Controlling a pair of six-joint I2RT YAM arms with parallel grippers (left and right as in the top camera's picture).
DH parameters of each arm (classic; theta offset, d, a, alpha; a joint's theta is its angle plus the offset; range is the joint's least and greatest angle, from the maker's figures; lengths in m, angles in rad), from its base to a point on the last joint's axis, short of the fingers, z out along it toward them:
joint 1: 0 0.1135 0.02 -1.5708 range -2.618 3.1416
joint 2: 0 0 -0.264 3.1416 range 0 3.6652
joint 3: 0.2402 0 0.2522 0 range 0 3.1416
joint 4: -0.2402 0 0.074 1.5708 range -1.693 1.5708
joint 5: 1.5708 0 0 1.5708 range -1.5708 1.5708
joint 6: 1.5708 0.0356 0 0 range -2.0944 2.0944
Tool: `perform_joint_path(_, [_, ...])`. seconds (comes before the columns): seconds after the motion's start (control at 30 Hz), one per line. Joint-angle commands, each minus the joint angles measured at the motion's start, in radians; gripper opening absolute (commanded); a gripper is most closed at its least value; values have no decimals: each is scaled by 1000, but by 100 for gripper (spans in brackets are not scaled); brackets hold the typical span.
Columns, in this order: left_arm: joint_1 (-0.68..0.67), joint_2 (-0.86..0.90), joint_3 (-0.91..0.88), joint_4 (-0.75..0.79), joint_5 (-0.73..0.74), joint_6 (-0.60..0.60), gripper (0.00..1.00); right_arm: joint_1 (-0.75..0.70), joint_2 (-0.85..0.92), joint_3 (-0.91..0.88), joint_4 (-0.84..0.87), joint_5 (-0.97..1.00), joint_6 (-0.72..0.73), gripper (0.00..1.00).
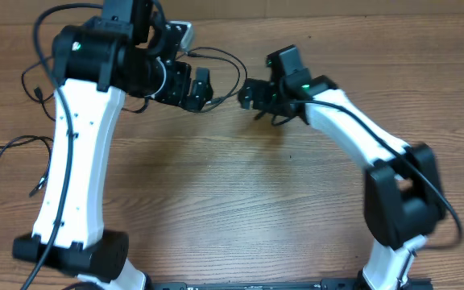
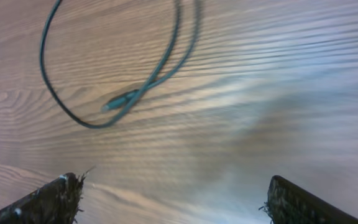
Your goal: Untangle cables
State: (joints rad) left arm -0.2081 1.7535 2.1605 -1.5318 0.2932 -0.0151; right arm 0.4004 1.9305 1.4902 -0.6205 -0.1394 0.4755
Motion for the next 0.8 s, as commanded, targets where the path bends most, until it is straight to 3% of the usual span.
perform_joint_path(0.0, [-4, -98, 4, -5, -171, -95, 100, -38, -146, 3, -89, 149, -56, 95])
perform_joint_path(0.13, [-11, -181, 4, 3, -201, -94, 100, -49, -278, 3, -166, 161, -140, 95])
perform_joint_path(0.37, [-21, -314, 4, 32, -200, -94, 100, -49, -468, 3, -254, 209, -141, 100])
perform_joint_path(0.77, [-21, -312, 4, -21, -200, -94, 100, -49, -492, 3, -281, 209, -140, 100])
